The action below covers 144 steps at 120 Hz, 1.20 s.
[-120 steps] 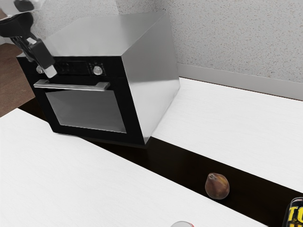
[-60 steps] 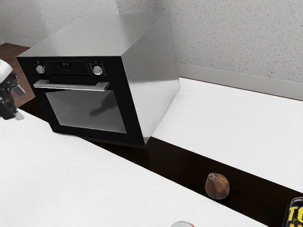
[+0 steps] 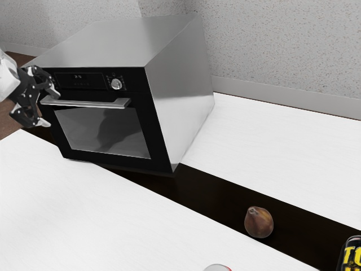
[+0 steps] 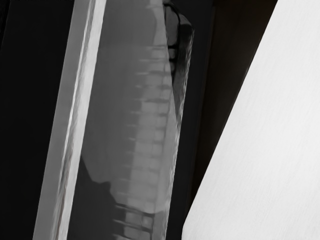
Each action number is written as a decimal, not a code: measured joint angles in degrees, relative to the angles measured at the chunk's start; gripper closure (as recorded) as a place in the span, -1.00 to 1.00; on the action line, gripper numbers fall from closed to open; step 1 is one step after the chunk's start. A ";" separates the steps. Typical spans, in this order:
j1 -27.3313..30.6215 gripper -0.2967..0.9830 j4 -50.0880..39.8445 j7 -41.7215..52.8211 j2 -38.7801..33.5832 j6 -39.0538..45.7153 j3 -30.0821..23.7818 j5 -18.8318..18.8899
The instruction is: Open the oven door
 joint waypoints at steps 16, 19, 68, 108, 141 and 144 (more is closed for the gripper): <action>-0.33 -0.54 2.87 6.16 4.05 0.30 0.58 -3.39; -0.45 -0.54 3.17 7.17 4.48 0.33 0.60 -3.72; -0.06 -0.54 5.42 18.85 9.70 0.81 0.53 -5.59; 0.22 -0.49 -5.93 22.88 0.83 1.61 -3.39 -0.78; 26.45 -0.49 13.98 -5.48 -9.81 -18.76 -50.53 6.11; 28.35 -0.49 15.62 -8.99 -7.27 -20.37 -51.44 5.22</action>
